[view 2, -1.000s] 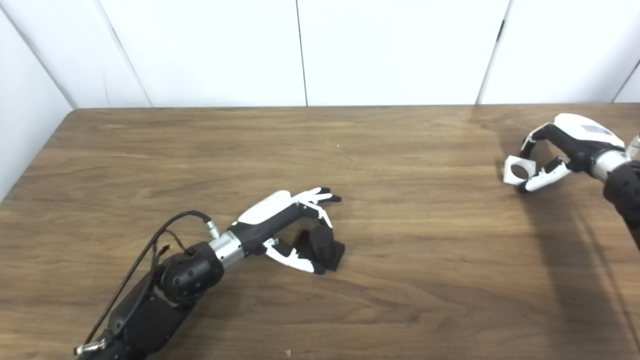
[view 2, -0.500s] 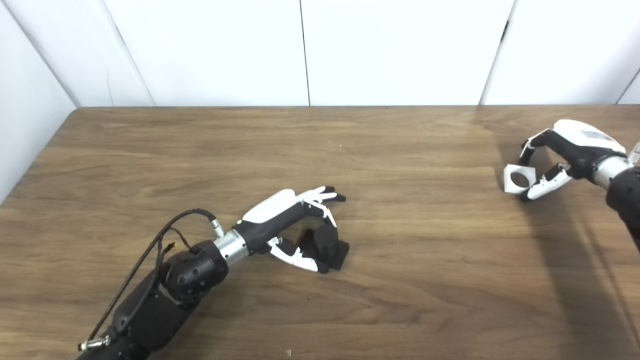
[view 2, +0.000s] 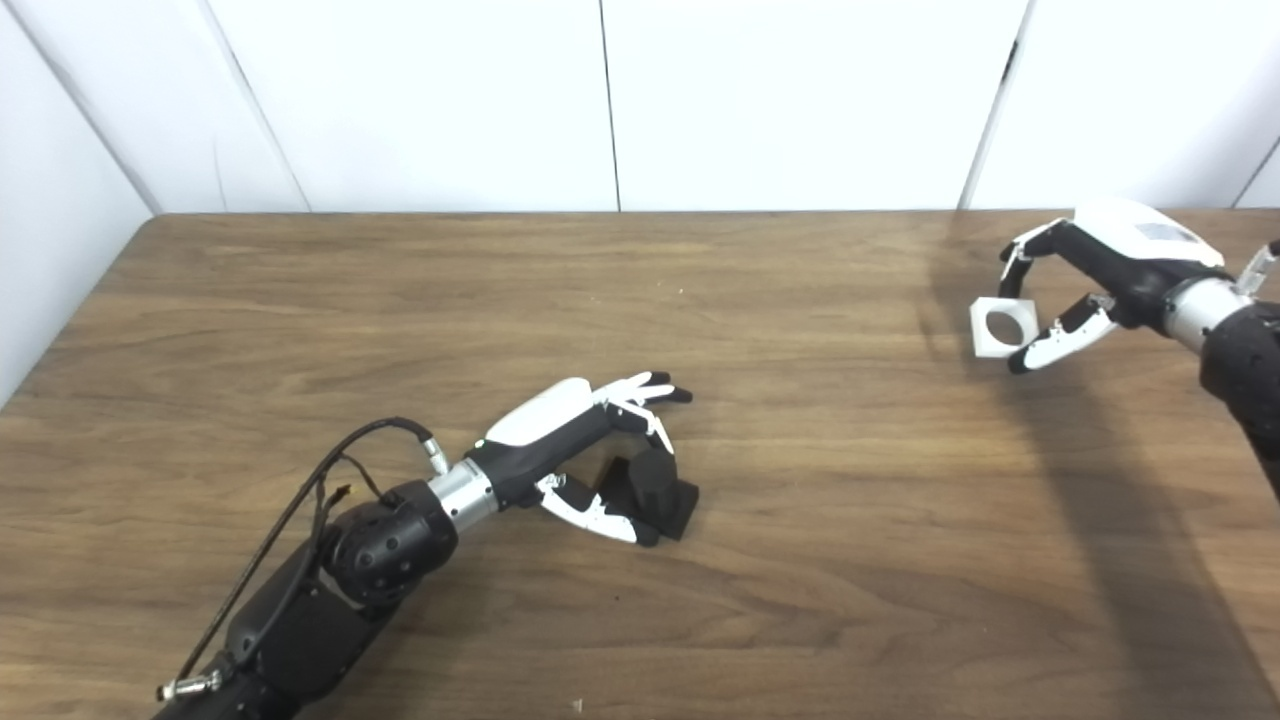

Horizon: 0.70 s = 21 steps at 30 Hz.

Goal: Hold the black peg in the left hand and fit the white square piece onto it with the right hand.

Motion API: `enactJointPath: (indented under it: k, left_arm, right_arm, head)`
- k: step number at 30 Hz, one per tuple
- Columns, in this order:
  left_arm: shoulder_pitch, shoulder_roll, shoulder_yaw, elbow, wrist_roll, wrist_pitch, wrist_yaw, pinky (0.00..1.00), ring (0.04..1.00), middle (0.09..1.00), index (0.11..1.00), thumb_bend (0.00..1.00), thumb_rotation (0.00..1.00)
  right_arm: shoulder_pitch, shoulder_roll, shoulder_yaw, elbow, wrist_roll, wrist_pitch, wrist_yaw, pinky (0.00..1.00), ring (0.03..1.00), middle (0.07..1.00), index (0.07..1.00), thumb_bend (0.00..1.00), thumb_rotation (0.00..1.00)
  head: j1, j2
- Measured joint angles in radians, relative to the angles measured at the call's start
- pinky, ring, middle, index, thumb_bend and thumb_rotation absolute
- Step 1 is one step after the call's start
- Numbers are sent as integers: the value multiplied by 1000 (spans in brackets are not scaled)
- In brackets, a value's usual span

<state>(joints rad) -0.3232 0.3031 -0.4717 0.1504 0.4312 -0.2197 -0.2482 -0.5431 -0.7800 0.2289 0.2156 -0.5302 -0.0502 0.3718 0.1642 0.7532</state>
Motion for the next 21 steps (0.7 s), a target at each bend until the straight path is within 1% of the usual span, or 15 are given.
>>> enactJointPath:
  k: [8,9,14,21]
  left_arm:
    - [-1,0,-1,0,0,1,0,990,1000,935,492,521,79]
    - [-1,0,-1,0,0,1,0,992,1000,936,492,521,78]
    - [-2,0,-2,0,0,1,0,994,1000,936,492,521,79]
    - [-2,0,-2,0,0,1,0,992,1000,935,492,521,78]
  right_arm:
    - [-1,15,-10,-86,14,-1,39,810,870,799,481,519,123]
    - [-1,19,-13,-104,16,-1,44,791,867,795,481,519,123]
    - [-2,45,-16,-204,18,0,65,762,858,786,480,519,123]
    - [-3,70,-11,-269,21,-9,91,747,858,783,478,520,126]
  head:
    - [-2,-2]
    - [-3,-2]
    - [-6,-2]
    - [-15,2]
